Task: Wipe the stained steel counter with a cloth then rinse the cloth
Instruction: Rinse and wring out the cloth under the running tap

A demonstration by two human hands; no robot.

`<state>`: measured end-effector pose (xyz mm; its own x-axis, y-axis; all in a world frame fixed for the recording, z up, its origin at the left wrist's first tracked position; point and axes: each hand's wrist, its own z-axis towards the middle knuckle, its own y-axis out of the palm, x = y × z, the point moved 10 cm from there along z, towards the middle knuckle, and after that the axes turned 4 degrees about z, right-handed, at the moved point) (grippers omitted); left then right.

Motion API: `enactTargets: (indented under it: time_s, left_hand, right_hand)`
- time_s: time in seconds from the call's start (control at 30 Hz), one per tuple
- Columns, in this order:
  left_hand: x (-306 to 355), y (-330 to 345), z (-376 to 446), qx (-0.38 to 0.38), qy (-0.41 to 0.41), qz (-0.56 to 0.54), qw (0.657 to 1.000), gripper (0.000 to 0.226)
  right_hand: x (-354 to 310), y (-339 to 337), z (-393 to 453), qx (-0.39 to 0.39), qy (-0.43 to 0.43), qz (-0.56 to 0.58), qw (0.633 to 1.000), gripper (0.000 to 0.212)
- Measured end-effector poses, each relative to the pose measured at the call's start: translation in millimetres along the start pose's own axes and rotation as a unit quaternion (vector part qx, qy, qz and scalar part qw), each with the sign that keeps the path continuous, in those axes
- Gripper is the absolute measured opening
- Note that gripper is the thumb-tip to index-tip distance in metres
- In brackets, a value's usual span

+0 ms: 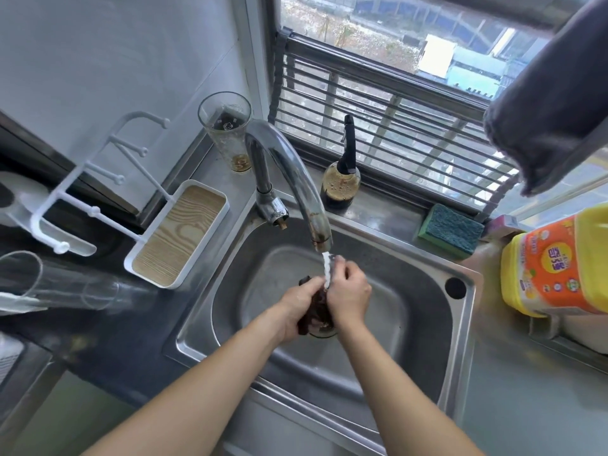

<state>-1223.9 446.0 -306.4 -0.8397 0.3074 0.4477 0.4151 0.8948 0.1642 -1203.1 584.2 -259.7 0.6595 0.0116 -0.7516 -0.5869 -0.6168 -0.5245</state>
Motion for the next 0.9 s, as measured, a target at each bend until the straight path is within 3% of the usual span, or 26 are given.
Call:
enactTargets:
  time_s: [0.07, 0.13, 0.2, 0.23, 0.3, 0.33, 0.4, 0.47, 0.53, 0.7, 0.8, 0.9]
  left_hand:
    - [4.0, 4.0, -1.9, -0.042, 0.013, -0.021, 0.999, 0.042]
    - [15.7, 1.2, -3.8, -0.055, 0.044, -0.055, 0.996, 0.035]
    - [27.4, -11.9, -0.9, -0.010, 0.101, 0.034, 0.994, 0.023]
    - [33.4, -20.4, 2.0, 0.025, 0.139, 0.141, 0.980, 0.022]
    - [44.3, -38.8, 3.8, 0.118, 0.212, 0.348, 0.906, 0.026]
    - [48.3, -42.4, 2.5, 0.142, 0.243, 0.389, 0.877, 0.024]
    - [51.9, -40.3, -1.5, 0.145, 0.290, 0.388, 0.863, 0.019]
    - [49.6, -34.9, -1.4, 0.149, 0.294, 0.363, 0.871, 0.024]
    - [49.5, -33.2, -10.8, 0.175, 0.314, 0.326, 0.875, 0.038]
    - [39.9, -4.0, -35.5, 0.136, 0.361, 0.341, 0.857, 0.047]
    - [54.6, -26.5, -17.2, 0.196, 0.309, 0.257, 0.894, 0.040]
    - [58.1, -56.7, -0.3, 0.219, 0.235, 0.169, 0.932, 0.045]
  right_hand:
    - [20.6, 14.2, 12.9, -0.076, 0.095, 0.086, 0.989, 0.019]
    - [37.0, 38.0, 1.2, -0.177, 0.187, 0.161, 0.953, 0.025]
    - [49.0, 46.1, -10.0, -0.228, 0.209, 0.139, 0.941, 0.030]
    - [52.3, 43.7, -10.4, -0.222, 0.194, 0.120, 0.948, 0.027]
    - [54.3, 28.7, -8.8, -0.155, 0.151, 0.109, 0.970, 0.020]
    - [52.4, 19.6, -10.5, -0.111, 0.121, 0.113, 0.980, 0.016]
    - [38.5, 8.8, -26.6, -0.050, 0.021, 0.072, 0.996, 0.009]
    - [20.6, 17.7, -54.0, -0.053, -0.068, 0.041, 0.995, 0.016]
    - [11.7, 21.6, -59.7, -0.041, -0.080, 0.054, 0.994, 0.026]
    - [29.5, 4.1, -7.4, 0.029, 0.098, 0.088, 0.991, 0.036]
    - [5.4, 7.5, -35.1, 0.017, -0.035, 0.079, 0.996, 0.031]
    - [-13.0, 20.9, -82.8, -0.053, -0.180, 0.055, 0.981, 0.030]
